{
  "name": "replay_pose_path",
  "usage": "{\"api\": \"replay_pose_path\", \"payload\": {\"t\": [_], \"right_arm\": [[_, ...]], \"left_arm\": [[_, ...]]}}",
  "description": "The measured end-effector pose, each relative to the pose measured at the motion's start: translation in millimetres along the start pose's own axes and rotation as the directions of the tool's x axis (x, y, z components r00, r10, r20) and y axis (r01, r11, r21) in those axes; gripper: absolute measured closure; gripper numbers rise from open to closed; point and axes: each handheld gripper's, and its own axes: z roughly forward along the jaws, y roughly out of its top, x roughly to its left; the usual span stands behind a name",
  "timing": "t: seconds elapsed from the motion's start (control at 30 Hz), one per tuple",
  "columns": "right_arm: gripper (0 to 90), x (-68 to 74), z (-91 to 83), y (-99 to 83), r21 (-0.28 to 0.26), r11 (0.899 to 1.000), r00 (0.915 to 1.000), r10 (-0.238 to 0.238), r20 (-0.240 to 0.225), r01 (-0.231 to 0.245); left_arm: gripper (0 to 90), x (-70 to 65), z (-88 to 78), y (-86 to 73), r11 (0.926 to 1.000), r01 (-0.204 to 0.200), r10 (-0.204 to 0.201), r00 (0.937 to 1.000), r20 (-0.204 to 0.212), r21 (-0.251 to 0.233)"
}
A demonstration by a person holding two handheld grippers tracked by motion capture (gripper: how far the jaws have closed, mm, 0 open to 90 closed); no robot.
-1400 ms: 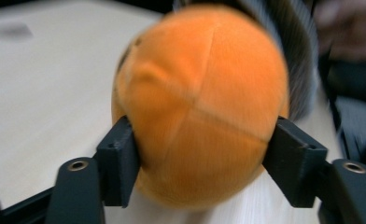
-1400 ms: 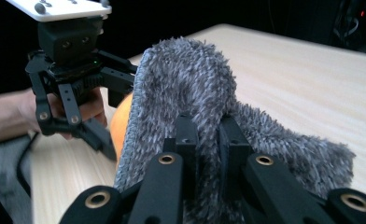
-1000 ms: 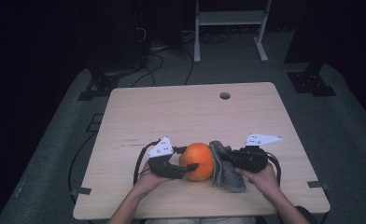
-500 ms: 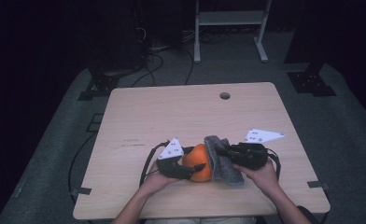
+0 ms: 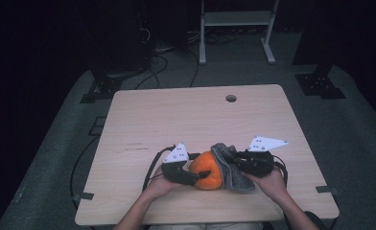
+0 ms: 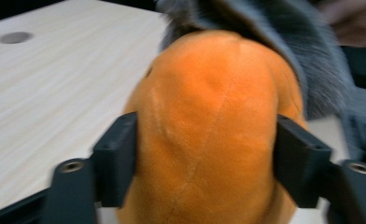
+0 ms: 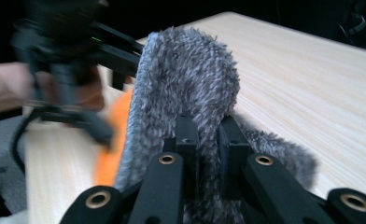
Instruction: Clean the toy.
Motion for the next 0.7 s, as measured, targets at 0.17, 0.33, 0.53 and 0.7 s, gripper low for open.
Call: {"api": "replay_pose_path", "payload": {"t": [0.17,0.33,0.53,0.7], "right_arm": [[80.5,20.0,7.7,13.2,-0.019,0.996,0.9955,-0.089,-0.033,0.088],[80.6,13.4,18.3,17.6,-0.025,0.997,0.9971,-0.076,-0.007,0.076],[80.3,8.9,13.4,15.9,-0.012,0.997,0.9965,-0.076,0.034,0.076],[80.6,8.9,0.8,0.4,0.013,0.998,0.9974,-0.068,0.024,0.068]], "left_arm": [[34.7,2.3,0.9,-0.4,0.9993,0.037,-0.037,0.9992,-0.013,-0.003],[17.7,7.7,-5.8,-6.0,0.9981,0.061,-0.06,0.9967,0.054,-0.012],[33.8,10.8,-8.8,-5.2,0.9972,0.074,-0.074,0.9972,-0.011,-0.009],[33.6,4.6,-3.7,-1.7,0.998,0.063,-0.063,0.9978,-0.021,-0.01]]}}
